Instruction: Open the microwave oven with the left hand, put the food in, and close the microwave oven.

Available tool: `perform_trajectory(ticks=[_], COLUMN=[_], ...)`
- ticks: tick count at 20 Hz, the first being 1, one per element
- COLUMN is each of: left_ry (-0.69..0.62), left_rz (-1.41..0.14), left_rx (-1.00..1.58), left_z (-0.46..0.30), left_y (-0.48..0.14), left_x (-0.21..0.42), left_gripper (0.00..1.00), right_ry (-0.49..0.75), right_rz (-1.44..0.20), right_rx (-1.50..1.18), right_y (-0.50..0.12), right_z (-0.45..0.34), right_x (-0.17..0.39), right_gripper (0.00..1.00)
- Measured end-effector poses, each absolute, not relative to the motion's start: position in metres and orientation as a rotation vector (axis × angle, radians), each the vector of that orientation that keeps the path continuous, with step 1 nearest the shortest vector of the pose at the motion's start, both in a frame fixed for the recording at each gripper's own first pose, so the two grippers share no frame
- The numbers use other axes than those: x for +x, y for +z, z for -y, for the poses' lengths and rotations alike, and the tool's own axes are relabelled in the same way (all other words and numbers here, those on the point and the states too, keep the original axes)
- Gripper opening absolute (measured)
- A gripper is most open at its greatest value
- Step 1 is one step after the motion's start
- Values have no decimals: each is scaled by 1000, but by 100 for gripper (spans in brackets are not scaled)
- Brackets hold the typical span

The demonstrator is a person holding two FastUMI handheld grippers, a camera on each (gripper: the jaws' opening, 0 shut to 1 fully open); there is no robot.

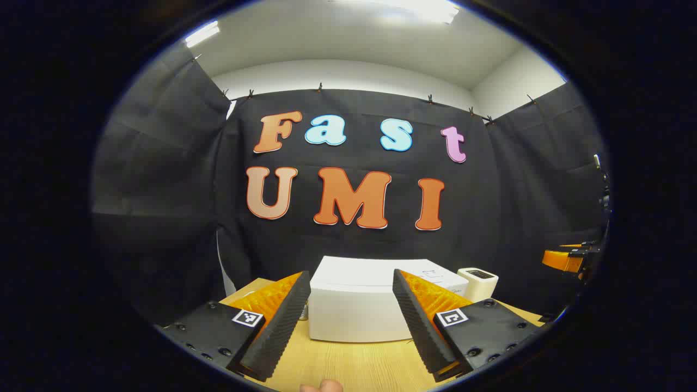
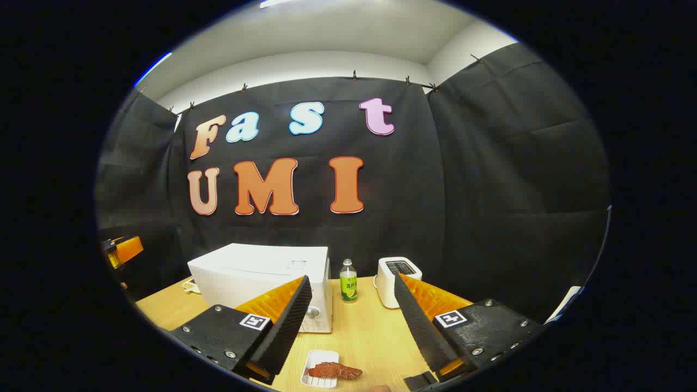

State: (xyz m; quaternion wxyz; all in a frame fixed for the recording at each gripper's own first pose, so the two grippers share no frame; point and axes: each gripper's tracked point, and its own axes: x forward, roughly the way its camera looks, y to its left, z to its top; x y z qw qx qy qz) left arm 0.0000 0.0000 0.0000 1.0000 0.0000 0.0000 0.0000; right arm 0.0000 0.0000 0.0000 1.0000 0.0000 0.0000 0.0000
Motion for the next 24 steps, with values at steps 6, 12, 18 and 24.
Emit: perform_trajectory(ticks=[6, 12, 18, 24], left_ry=[16, 24, 0, -14], left_rz=[-24, -9, -5, -18], left_rx=[49, 48, 69, 57], left_z=[-1, 3, 14, 36], left_y=[-7, 11, 18, 5], left_x=[6, 5, 10, 20], left_gripper=[98, 98, 100, 99], right_ry=[16, 48, 39, 38], right_rz=[19, 4, 9, 19], right_rx=[-5, 5, 8, -10], right_y=[11, 1, 3, 2], right_z=[3, -2, 6, 10], right_x=[5, 15, 19, 19], right_gripper=[94, 94, 94, 94])
